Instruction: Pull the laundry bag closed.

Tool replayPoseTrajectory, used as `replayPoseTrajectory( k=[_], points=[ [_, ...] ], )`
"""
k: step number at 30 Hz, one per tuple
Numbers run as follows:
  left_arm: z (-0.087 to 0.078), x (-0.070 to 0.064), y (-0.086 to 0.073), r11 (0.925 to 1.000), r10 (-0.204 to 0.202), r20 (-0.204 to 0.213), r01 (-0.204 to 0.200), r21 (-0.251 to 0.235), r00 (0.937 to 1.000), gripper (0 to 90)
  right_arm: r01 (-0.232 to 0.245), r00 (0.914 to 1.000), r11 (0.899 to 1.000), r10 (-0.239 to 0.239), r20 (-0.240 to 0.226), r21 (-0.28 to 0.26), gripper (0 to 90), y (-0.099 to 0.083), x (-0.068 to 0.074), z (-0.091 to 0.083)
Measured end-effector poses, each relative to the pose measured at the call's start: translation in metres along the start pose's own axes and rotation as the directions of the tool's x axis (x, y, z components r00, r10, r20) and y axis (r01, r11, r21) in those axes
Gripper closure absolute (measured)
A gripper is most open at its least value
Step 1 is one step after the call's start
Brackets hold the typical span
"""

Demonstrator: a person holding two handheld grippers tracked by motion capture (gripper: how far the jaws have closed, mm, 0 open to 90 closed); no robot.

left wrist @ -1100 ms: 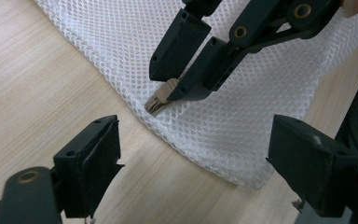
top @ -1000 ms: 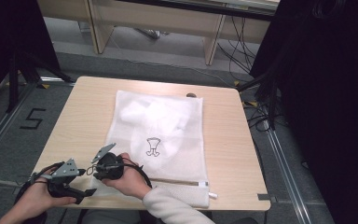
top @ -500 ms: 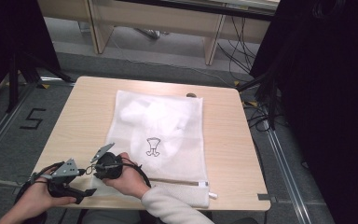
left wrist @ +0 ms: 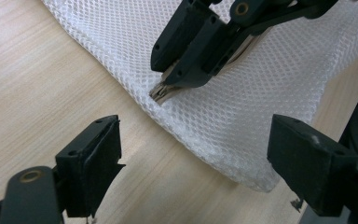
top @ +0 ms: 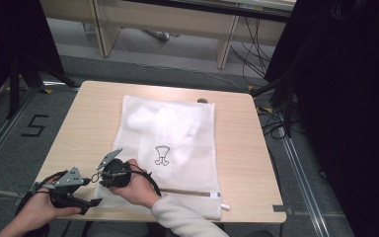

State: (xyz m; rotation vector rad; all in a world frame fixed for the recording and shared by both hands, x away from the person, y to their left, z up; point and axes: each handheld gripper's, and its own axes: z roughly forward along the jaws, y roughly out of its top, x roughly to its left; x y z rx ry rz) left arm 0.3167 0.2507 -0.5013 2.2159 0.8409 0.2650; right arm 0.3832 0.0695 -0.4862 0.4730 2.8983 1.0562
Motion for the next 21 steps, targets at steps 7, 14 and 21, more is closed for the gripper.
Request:
replayPoseTrajectory(
  k=[7, 14, 21],
  points=[
    [0.002, -0.001, 0.001, 0.9994, -0.034, -0.004, 0.034, -0.012, 0.9994, 20.3, -0.008, 1.0000, 1.000, 0.008, 0.000, -0.012, 81.7, 0.003, 0.001, -0.006],
    [0.003, 0.000, 0.001, 0.9968, -0.075, 0.010, 0.075, -0.028, 0.9972, 24.3, -0.014, 0.9999, 1.000, 0.014, 0.001, -0.018, 81.7, 0.005, 0.002, -0.013],
    [0.005, 0.004, 0.002, 0.9976, -0.068, 0.022, 0.069, -0.014, 0.9974, 26.4, -0.011, 0.9999, 1.000, 0.011, 0.003, -0.028, 81.7, 0.006, 0.002, -0.015]
  ],
)
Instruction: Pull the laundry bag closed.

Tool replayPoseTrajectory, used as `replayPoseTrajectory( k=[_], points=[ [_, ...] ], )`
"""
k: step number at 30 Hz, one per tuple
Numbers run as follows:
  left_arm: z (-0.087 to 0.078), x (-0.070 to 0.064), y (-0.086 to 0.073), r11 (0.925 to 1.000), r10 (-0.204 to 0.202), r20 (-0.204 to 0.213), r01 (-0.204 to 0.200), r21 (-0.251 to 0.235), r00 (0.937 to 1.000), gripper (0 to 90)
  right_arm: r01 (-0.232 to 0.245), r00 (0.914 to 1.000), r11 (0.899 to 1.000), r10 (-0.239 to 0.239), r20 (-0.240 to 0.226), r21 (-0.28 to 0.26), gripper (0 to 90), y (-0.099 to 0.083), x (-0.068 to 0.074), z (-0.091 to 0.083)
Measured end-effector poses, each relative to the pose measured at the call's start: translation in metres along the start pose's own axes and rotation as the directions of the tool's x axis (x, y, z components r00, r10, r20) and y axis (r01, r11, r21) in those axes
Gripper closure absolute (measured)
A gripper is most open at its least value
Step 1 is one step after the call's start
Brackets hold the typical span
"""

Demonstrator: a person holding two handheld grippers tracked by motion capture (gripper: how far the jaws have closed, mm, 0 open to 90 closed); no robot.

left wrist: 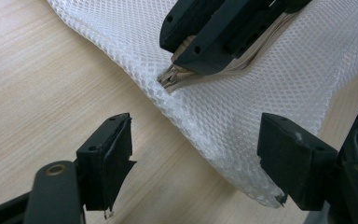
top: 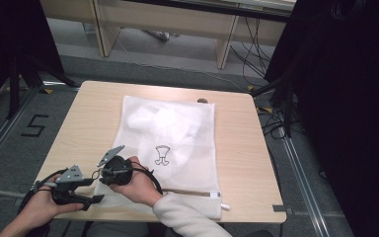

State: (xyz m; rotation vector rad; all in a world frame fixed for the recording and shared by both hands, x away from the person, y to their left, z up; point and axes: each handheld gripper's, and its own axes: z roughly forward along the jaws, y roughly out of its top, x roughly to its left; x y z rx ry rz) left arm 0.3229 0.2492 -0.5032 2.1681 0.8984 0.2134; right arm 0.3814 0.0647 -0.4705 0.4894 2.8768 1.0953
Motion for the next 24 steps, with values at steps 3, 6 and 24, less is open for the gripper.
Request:
replayPoseTrajectory(
  k=[3, 6, 24],
  points=[
    [0.002, -0.002, 0.000, 0.9984, -0.053, -0.002, 0.053, -0.020, 0.9986, 27.8, 0.015, 0.9999, 1.000, -0.015, 0.004, -0.003, 81.7, 0.002, 0.000, -0.003],
    [0.003, 0.001, 0.002, 0.9996, -0.029, 0.003, 0.029, -0.002, 0.9996, 29.2, 0.018, 0.9998, 1.000, -0.017, 0.004, -0.002, 81.7, 0.003, 0.000, -0.004],
    [0.011, 0.003, 0.007, 0.9931, -0.113, 0.068, 0.115, -0.024, 0.9913, 54.1, 0.014, 0.9999, 1.000, -0.014, 0.002, -0.004, 81.7, 0.004, 0.001, -0.008]
  ],
)
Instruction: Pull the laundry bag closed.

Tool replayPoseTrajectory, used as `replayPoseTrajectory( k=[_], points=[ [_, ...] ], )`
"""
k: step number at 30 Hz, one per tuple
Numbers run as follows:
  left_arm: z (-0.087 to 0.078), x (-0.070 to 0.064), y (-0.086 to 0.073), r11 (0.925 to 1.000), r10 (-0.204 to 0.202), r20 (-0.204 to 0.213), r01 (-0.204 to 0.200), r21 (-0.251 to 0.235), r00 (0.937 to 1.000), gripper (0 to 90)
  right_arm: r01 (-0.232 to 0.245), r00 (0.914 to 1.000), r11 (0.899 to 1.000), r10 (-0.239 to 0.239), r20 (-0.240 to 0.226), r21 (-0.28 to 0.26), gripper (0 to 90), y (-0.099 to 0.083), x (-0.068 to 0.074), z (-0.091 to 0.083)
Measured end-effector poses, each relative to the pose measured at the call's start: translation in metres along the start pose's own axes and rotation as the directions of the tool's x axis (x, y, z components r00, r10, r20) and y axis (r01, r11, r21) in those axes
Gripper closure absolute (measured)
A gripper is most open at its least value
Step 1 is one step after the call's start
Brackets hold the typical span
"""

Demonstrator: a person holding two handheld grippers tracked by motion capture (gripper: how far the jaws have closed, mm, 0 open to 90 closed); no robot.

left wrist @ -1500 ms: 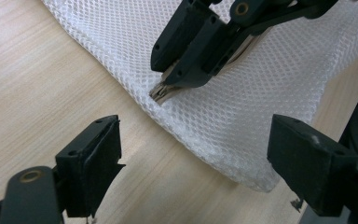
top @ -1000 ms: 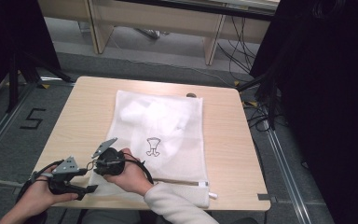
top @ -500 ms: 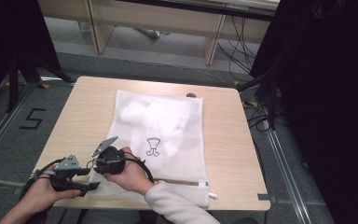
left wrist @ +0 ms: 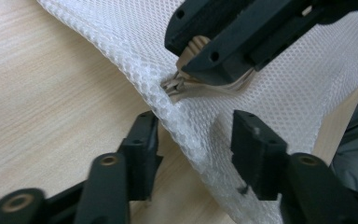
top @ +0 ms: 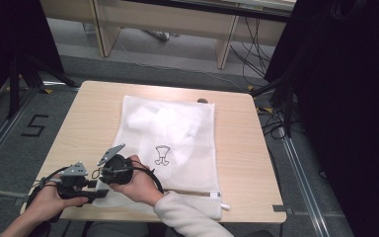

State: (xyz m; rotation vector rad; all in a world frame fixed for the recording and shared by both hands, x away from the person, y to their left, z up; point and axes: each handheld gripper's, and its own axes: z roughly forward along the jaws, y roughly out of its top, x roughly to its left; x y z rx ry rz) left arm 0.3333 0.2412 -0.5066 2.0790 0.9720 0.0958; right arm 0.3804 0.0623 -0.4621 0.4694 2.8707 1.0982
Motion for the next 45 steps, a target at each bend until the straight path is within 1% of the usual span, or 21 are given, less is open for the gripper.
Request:
replayPoseTrajectory(
  k=[2, 4, 6, 7, 9, 10, 13, 14, 16, 17, 19, 21, 24, 26, 30, 33, 35, 36, 41, 43, 45],
  points=[
    [0.000, -0.001, -0.001, 0.9997, -0.026, 0.007, 0.025, 0.007, 0.9997, 60.1, 0.012, 0.9999, 1.000, -0.012, -0.001, 0.000, 81.7, 0.000, -0.001, 0.000],
    [-0.001, 0.000, 0.000, 0.9998, -0.003, -0.001, 0.003, 0.019, 1.0000, 64.6, 0.013, 0.9999, 1.000, -0.013, -0.004, 0.006, 81.7, -0.001, -0.001, 0.001],
    [-0.001, 0.000, 0.000, 0.9998, 0.003, 0.001, -0.003, 0.019, 1.0000, 69.4, -0.001, 1.0000, 1.000, 0.001, -0.004, 0.012, 81.7, -0.002, 0.000, 0.001],
    [-0.002, 0.000, 0.000, 0.9999, -0.009, -0.003, 0.009, 0.010, 1.0000, 71.5, -0.008, 1.0000, 1.000, 0.008, -0.005, 0.010, 81.7, -0.003, 0.001, 0.001],
    [-0.002, 0.001, 0.000, 0.9999, -0.001, 0.001, 0.001, 0.010, 1.0000, 74.6, -0.001, 1.0000, 1.000, 0.002, -0.005, 0.012, 81.7, -0.003, 0.000, 0.001],
    [-0.003, 0.000, 0.001, 0.9998, -0.020, 0.005, 0.020, 0.005, 0.9998, 76.5, 0.011, 0.9999, 1.000, -0.011, -0.007, 0.019, 81.8, -0.004, -0.002, 0.000],
    [-0.005, 0.001, 0.002, 0.9998, -0.017, -0.004, 0.017, 0.010, 0.9998, 81.5, 0.003, 0.9999, 0.999, -0.003, -0.011, 0.038, 81.8, -0.007, -0.002, -0.001],
    [-0.005, 0.000, 0.002, 0.9996, -0.030, 0.003, 0.030, -0.002, 0.9996, 82.4, 0.012, 0.9999, 0.999, -0.011, -0.010, 0.043, 81.8, -0.008, -0.003, -0.001],
    [-0.005, 0.000, 0.002, 0.9995, -0.030, 0.011, 0.030, -0.001, 0.9995, 83.0, 0.005, 0.9999, 0.999, -0.004, -0.013, 0.050, 81.9, -0.009, -0.003, -0.001],
    [-0.005, -0.002, 0.002, 0.9992, -0.039, 0.003, 0.039, -0.003, 0.9992, 83.6, 0.007, 0.9999, 0.998, -0.006, -0.016, 0.060, 82.0, -0.011, -0.004, -0.001],
    [-0.005, -0.002, 0.003, 0.9996, -0.028, 0.003, 0.028, -0.002, 0.9996, 83.8, 0.005, 0.9998, 0.998, -0.004, -0.017, 0.062, 82.0, -0.012, -0.004, 0.000],
    [-0.006, -0.002, 0.003, 0.9996, -0.029, 0.000, 0.029, -0.002, 0.9996, 84.4, 0.015, 0.9998, 0.997, -0.014, -0.017, 0.079, 82.1, -0.014, -0.004, 0.000],
    [-0.006, -0.002, 0.003, 0.9995, -0.031, 0.001, 0.031, -0.003, 0.9995, 84.7, 0.008, 0.9998, 0.996, -0.007, -0.017, 0.090, 82.2, -0.014, -0.003, 0.001],
    [-0.006, -0.002, 0.003, 0.9992, -0.040, 0.002, 0.040, -0.009, 0.9992, 84.9, 0.021, 0.9997, 0.995, -0.019, -0.017, 0.096, 82.2, -0.014, -0.003, 0.001],
    [-0.007, -0.003, 0.004, 0.9991, -0.041, 0.001, 0.041, -0.009, 0.9992, 85.1, 0.004, 0.9999, 0.993, -0.002, -0.017, 0.121, 82.2, -0.016, -0.003, 0.001],
    [-0.007, -0.003, 0.004, 0.9993, -0.038, -0.001, 0.038, -0.006, 0.9993, 85.2, 0.003, 0.9998, 0.992, 0.000, -0.021, 0.123, 82.2, -0.018, -0.004, 0.002],
    [-0.008, -0.003, 0.004, 0.9993, -0.037, -0.004, 0.037, -0.007, 0.9993, 85.2, 0.016, 0.9997, 0.992, -0.014, -0.019, 0.125, 82.3, -0.020, -0.005, 0.003],
    [-0.008, -0.003, 0.004, 0.9993, -0.037, -0.004, 0.037, -0.007, 0.9993, 85.2, -0.007, 0.9998, 0.991, 0.010, -0.017, 0.134, 82.2, -0.022, -0.003, 0.003],
    [-0.009, -0.002, 0.004, 0.9992, -0.039, -0.003, 0.039, -0.010, 0.9992, 85.2, -0.009, 0.9997, 0.990, 0.012, -0.021, 0.138, 82.2, -0.024, -0.004, 0.003],
    [-0.009, -0.002, 0.004, 0.9991, -0.041, 0.002, 0.041, -0.015, 0.9992, 85.1, 0.006, 0.9998, 0.990, -0.004, -0.018, 0.138, 82.3, -0.026, -0.005, 0.003],
    [-0.009, -0.002, 0.004, 0.9990, -0.041, -0.001, 0.041, -0.015, 0.9992, 85.2, 0.004, 0.9999, 0.990, -0.002, -0.016, 0.141, 82.3, -0.026, -0.005, 0.003]
  ],
)
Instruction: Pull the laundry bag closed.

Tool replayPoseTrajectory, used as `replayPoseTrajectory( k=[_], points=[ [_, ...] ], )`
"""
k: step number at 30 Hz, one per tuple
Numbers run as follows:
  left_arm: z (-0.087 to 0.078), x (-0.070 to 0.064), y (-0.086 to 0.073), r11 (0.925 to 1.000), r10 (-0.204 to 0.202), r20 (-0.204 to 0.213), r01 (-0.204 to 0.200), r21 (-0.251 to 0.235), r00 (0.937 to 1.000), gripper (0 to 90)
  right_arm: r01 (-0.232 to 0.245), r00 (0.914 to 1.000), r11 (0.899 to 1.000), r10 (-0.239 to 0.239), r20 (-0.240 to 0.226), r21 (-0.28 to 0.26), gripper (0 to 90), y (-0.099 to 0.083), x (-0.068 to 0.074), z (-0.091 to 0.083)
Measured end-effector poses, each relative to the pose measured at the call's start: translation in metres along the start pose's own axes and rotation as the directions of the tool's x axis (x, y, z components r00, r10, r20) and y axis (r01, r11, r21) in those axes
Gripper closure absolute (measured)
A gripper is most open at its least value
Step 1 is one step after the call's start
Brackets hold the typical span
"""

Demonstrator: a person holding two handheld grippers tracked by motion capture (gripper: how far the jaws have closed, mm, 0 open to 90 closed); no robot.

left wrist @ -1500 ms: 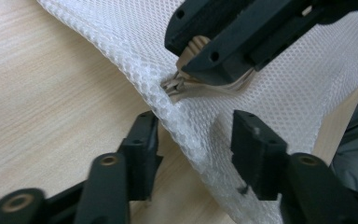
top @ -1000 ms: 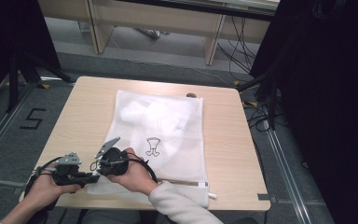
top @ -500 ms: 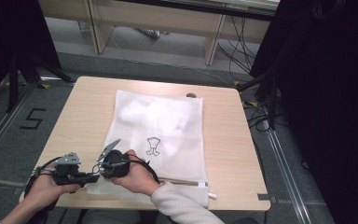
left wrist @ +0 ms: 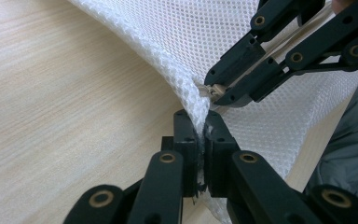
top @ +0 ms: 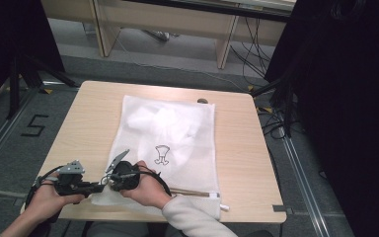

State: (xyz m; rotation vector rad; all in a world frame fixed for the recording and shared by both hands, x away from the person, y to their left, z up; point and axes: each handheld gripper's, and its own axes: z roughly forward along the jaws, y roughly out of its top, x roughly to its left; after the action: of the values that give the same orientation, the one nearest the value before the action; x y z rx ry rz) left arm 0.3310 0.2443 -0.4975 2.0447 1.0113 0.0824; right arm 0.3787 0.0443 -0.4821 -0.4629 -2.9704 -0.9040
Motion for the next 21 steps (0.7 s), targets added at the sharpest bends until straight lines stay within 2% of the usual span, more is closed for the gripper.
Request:
replayPoseTrajectory(
  k=[4, 6, 9, 13, 14, 21],
  points=[
    [-0.0004, -0.0012, 0.0003, 1.0000, -0.005, -0.008, 0.004, -0.008, 1.0000, 85.1, -0.004, 1.0000, 1.000, 0.004, -0.002, 0.002, 82.3, -0.0031, -0.0002, -0.0001],
    [-0.0004, -0.0011, 0.0003, 1.0000, -0.004, -0.006, 0.004, -0.008, 1.0000, 85.1, -0.023, 0.9997, 1.000, 0.023, -0.008, 0.006, 82.3, -0.0044, 0.0007, -0.0011],
    [-0.0009, -0.0003, 0.0007, 0.9999, 0.000, 0.001, 0.000, -0.015, 1.0000, 85.1, -0.006, 0.9999, 1.000, 0.007, -0.010, 0.005, 82.3, -0.0057, -0.0006, -0.0022],
    [-0.0015, -0.0003, 0.0010, 0.9999, -0.001, -0.001, 0.001, -0.012, 1.0000, 85.1, -0.009, 0.9999, 1.000, 0.009, -0.007, 0.004, 82.3, -0.0077, -0.0012, -0.0023],
    [-0.0013, -0.0006, 0.0008, 0.9999, 0.000, -0.003, 0.000, -0.015, 1.0000, 85.1, -0.026, 0.9997, 1.000, 0.026, -0.005, 0.008, 82.2, -0.0085, -0.0002, -0.0032],
    [-0.0014, -0.0003, 0.0007, 0.9999, 0.003, -0.004, -0.003, -0.017, 1.0000, 85.1, -0.018, 0.9998, 1.000, 0.018, -0.004, 0.007, 82.3, -0.0084, -0.0009, -0.0041]
  ],
)
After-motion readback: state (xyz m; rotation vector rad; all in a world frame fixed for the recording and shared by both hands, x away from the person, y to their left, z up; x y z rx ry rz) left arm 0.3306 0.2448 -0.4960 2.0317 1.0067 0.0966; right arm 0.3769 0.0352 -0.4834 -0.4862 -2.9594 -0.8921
